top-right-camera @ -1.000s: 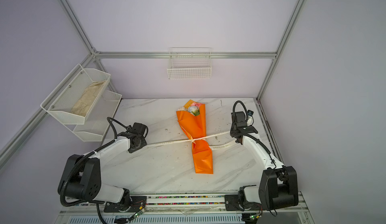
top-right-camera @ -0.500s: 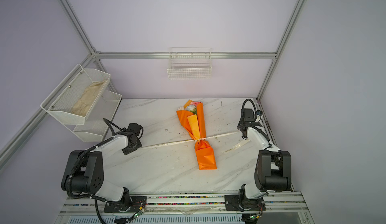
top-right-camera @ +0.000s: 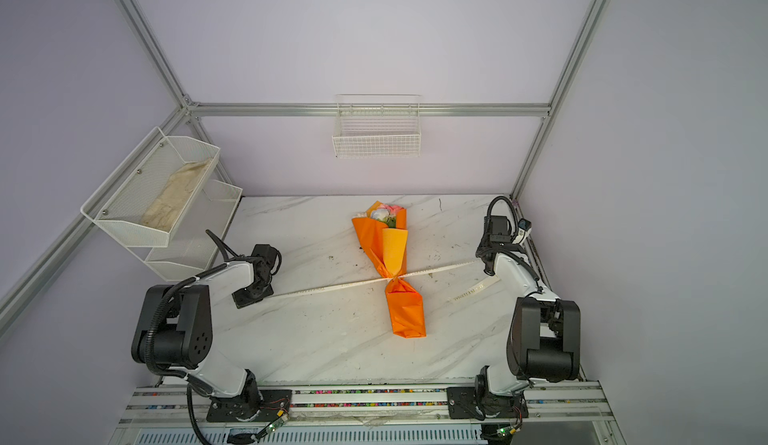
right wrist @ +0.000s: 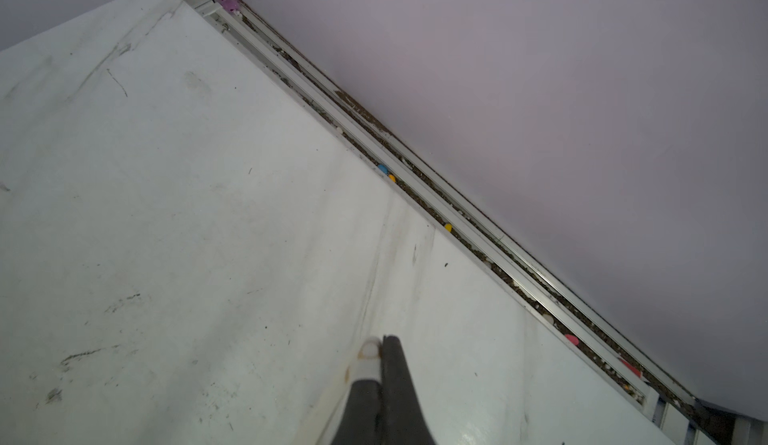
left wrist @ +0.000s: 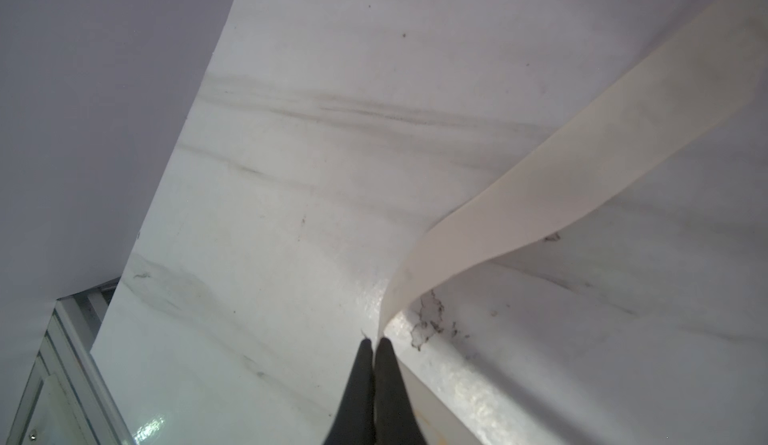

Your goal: Tie the bouquet of fake flowers

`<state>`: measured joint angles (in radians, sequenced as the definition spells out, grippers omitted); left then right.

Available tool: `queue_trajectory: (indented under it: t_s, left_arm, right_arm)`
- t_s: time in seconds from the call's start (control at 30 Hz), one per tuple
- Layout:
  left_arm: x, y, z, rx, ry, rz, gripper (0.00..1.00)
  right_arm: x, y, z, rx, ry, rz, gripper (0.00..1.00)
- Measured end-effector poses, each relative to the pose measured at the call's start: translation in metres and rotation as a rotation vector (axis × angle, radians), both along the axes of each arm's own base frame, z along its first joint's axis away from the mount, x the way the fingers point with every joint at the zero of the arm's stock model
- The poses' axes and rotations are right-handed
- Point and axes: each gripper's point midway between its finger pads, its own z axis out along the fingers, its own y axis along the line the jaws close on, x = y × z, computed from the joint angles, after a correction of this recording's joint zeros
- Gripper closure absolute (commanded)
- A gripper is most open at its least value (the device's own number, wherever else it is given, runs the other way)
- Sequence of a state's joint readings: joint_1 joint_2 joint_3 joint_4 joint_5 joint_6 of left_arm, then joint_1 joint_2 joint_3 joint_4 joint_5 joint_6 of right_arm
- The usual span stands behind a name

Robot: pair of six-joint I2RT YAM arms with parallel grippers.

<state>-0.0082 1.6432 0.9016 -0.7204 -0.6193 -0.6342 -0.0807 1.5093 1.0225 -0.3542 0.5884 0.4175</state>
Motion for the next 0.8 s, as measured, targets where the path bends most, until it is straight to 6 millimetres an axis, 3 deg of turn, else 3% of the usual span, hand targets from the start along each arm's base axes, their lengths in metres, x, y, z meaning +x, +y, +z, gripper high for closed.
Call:
queue_trajectory:
  t_s: [0.23,0.47,0.53,0.57,0.6,0.63,0.7,0.8]
  left_arm:
    - [-0.014,0.017,-0.008,0.066,0.087,0.033,1.0]
    - [-0.012,0.021,0.004,0.116,0.106,0.004,1.0]
    - [-0.005,0.01,0.011,0.125,0.094,-0.057,0.64]
    - [-0.002,0.004,0.015,0.126,0.083,-0.081,0.6]
    - [0.002,-0.002,0.019,0.125,0.068,-0.108,0.55]
    - [0.005,-0.01,0.024,0.115,0.049,-0.137,0.44]
    - [0.009,-0.019,0.034,0.082,-0.003,-0.155,0.26]
    - [0.011,-0.025,0.049,0.03,-0.077,-0.163,0.16]
  right_arm:
    - [-0.015,-0.036,0.0,0.001,-0.001,-0.1,1.0]
    - [-0.006,-0.03,-0.002,0.057,-0.016,-0.034,1.0]
    - [0.001,-0.025,0.006,0.094,-0.067,0.01,1.0]
    - [0.004,-0.022,0.01,0.113,-0.093,0.035,1.0]
    - [0.006,-0.018,0.014,0.13,-0.119,0.059,0.93]
    - [0.007,-0.014,0.018,0.147,-0.14,0.081,0.8]
    - [0.011,-0.007,0.021,0.176,-0.16,0.12,0.67]
    - [0.013,0.0,0.016,0.212,-0.145,0.146,0.57]
